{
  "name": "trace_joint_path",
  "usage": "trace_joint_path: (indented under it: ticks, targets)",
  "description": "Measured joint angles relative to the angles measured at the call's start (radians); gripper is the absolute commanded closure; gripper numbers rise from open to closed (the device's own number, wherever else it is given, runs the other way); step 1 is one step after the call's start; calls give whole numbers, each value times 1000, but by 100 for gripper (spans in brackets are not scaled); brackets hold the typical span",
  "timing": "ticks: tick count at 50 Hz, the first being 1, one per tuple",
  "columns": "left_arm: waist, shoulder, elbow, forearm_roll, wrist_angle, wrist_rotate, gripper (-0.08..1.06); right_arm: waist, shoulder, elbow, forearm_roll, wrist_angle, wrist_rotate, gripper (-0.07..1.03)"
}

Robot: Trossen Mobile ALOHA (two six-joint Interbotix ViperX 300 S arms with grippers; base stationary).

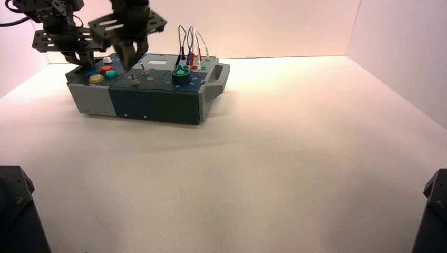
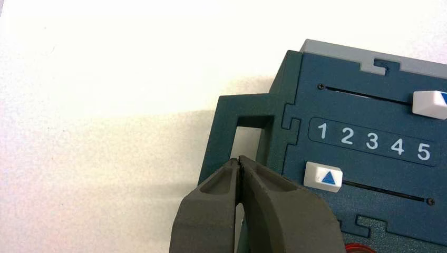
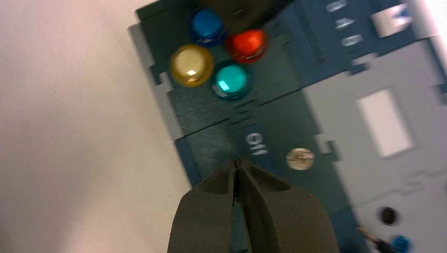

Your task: Flip the bottom switch on with the right gripper.

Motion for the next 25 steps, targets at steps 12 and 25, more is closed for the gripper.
trace_joint_path:
  ticks: [12,25]
  targets:
    - [0,2,0,0,0,0,100,0,-11,8,-5,0,0,98]
    - [2,2,0,0,0,0,100,-2,-9,8,0,0,0,98]
